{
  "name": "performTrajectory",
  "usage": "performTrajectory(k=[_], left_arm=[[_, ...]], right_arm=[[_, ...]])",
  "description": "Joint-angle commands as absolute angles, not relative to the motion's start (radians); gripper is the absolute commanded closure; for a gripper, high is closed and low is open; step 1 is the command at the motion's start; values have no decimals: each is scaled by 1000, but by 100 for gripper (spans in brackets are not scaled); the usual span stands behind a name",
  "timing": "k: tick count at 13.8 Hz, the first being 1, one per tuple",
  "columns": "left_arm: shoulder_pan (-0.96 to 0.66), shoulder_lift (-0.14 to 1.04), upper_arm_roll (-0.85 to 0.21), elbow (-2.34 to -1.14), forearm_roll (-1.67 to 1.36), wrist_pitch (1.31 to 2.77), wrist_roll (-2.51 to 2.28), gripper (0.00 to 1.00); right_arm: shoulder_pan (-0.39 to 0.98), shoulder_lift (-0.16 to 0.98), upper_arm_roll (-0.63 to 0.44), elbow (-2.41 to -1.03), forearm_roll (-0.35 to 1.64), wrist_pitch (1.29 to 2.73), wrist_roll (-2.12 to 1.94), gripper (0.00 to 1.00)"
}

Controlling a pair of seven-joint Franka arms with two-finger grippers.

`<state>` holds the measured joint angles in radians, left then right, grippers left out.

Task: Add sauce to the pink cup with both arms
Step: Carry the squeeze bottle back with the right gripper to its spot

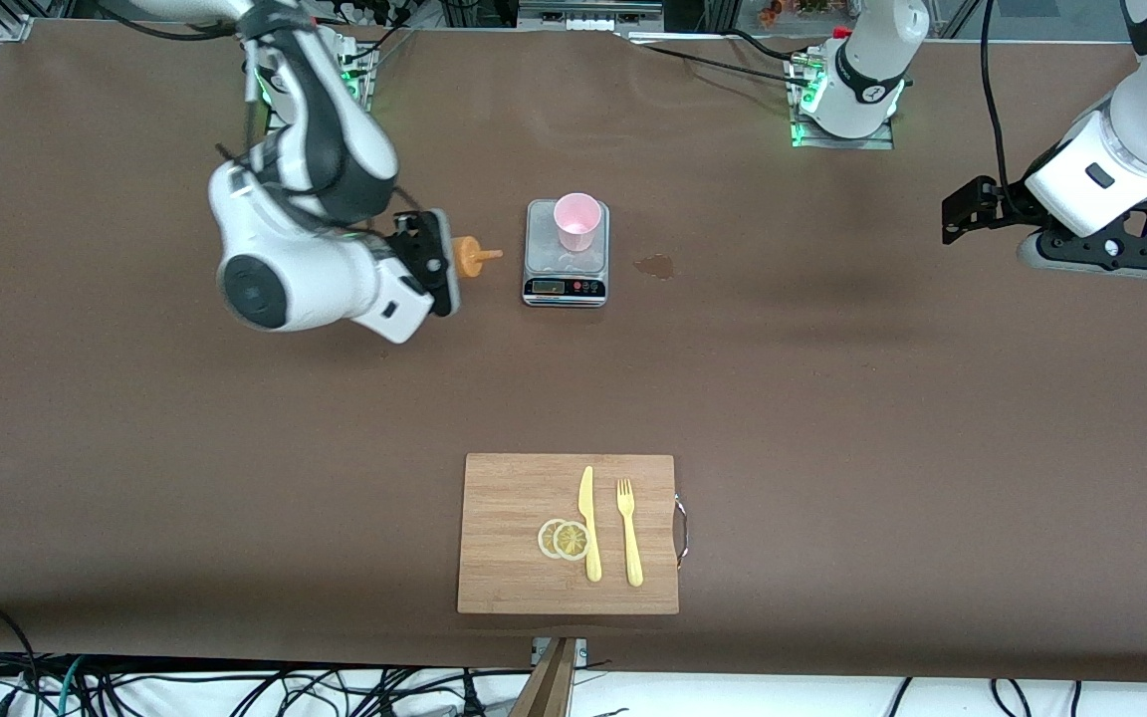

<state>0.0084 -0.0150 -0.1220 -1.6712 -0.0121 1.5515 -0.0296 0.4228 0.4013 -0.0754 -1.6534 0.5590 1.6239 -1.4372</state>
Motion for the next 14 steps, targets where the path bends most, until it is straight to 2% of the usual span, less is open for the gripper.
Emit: performTrajectory(k=[1, 6, 11, 14], left_arm=[[14, -6, -127, -1646, -32, 1534, -32, 0], [11, -5, -132, -1635, -29, 1532, -37, 0], [11, -5, -132, -1635, -29, 1532, -37, 0], [11, -5, -132, -1635, -28, 1532, -37, 0]], right_arm=[[313, 379, -80, -1721, 694, 1608, -1644, 93], [105, 439, -81, -1784, 834, 1479, -2050, 93], [-66, 595, -83, -1779, 857, 1319, -2429, 92], [-110, 695, -83, -1773, 856, 1305, -2618, 91]])
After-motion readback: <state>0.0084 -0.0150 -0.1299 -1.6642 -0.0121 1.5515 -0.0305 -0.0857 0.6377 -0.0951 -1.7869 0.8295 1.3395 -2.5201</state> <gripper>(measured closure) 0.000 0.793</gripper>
